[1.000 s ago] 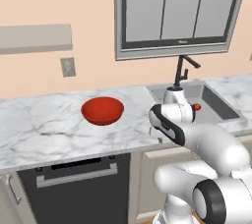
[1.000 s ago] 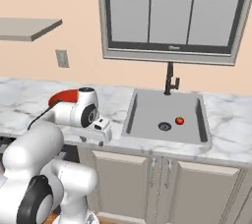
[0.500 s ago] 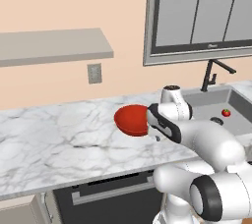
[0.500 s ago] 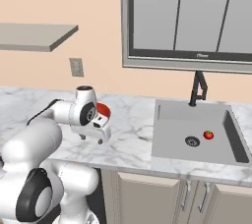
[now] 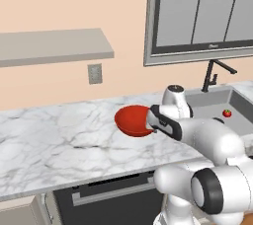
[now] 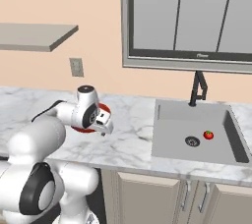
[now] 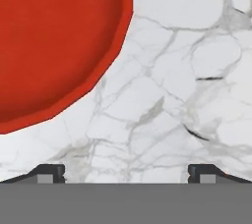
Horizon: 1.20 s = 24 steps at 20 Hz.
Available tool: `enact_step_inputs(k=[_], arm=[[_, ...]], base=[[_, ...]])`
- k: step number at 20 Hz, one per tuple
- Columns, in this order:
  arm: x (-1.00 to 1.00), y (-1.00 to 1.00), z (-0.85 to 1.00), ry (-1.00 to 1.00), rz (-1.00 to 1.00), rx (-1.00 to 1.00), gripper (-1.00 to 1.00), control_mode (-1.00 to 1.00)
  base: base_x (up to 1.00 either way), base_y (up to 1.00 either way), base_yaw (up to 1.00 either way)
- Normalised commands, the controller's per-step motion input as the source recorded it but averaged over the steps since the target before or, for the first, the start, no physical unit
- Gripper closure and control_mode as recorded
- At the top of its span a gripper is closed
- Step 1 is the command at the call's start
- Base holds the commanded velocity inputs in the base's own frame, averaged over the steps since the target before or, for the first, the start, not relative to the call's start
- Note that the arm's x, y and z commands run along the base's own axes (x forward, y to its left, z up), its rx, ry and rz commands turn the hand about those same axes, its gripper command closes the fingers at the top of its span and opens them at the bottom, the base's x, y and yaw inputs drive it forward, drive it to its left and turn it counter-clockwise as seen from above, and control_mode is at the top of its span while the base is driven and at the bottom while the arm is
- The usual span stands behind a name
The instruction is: Clear the mugs and bowl far away from the sink.
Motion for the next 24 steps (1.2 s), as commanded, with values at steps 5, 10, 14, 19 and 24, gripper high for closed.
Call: enact_step_inputs(k=[5,10,14,19,24], arm=[[0.57,0.00,0.60,0.00,0.00,0.27,-1.00,-1.00],[0.65,0.01,0.15,0.02,-0.01,0.12,-1.00,-1.00],[0.76,0.00,-0.27,0.00,-0.04,0.00,-1.00,-1.00],[0.30,-0.09,-0.22,0.02,-0.10,0.00,-1.00,-1.00],[0.00,-0.37,-0.09,0.02,-0.02,0.00,-1.00,-1.00]], base=[[0.00,0.00,0.00],[0.00,0.00,0.00],[0.00,0.00,0.00],[0.00,0.00,0.00],[0.00,0.00,0.00]])
